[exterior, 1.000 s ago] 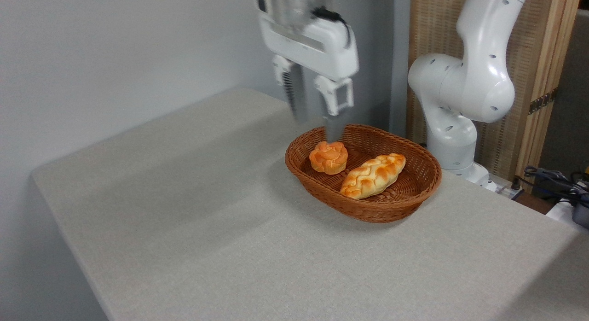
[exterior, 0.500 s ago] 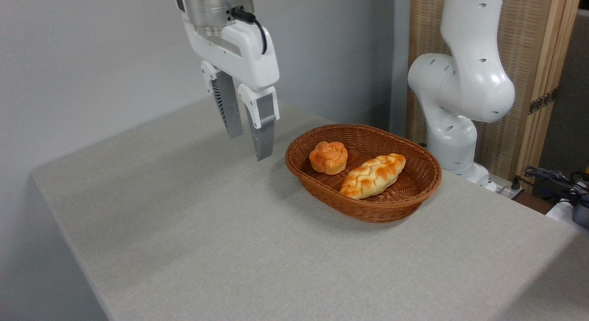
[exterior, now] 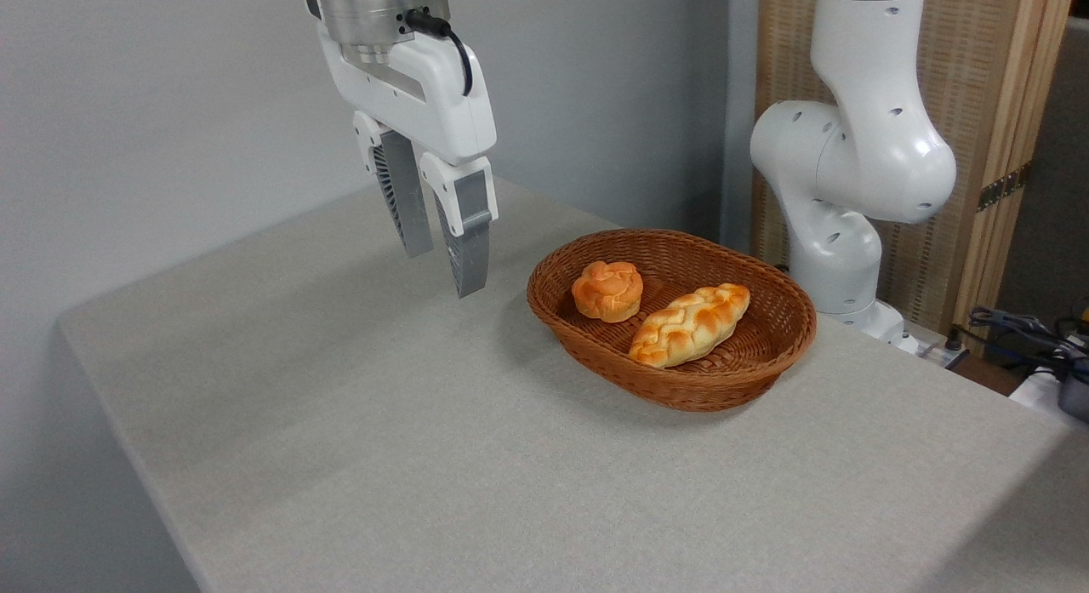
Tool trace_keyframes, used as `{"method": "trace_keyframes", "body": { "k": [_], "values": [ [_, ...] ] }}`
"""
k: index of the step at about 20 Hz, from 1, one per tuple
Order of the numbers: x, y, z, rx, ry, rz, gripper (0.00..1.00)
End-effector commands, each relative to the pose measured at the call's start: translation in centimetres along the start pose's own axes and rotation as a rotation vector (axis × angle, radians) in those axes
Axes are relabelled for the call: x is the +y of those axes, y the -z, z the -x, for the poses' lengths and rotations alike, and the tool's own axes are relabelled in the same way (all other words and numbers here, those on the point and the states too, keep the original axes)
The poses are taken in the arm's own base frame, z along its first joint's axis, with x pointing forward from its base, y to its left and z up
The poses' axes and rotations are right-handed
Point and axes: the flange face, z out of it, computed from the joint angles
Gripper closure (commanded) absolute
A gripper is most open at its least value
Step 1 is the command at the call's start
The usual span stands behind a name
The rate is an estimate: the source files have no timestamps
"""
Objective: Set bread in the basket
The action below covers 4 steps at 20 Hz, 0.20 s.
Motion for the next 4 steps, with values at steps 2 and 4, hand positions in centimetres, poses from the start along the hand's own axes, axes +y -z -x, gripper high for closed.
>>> {"method": "trace_keyframes", "body": {
  "k": [2, 4],
  "values": [
    [-0.57, 0.41, -0.22, 0.012, 0.022, -0.007, 0.00],
    [-0.66, 0.50, -0.07, 0.013, 0.023, -0.008, 0.00]
  ]
}}
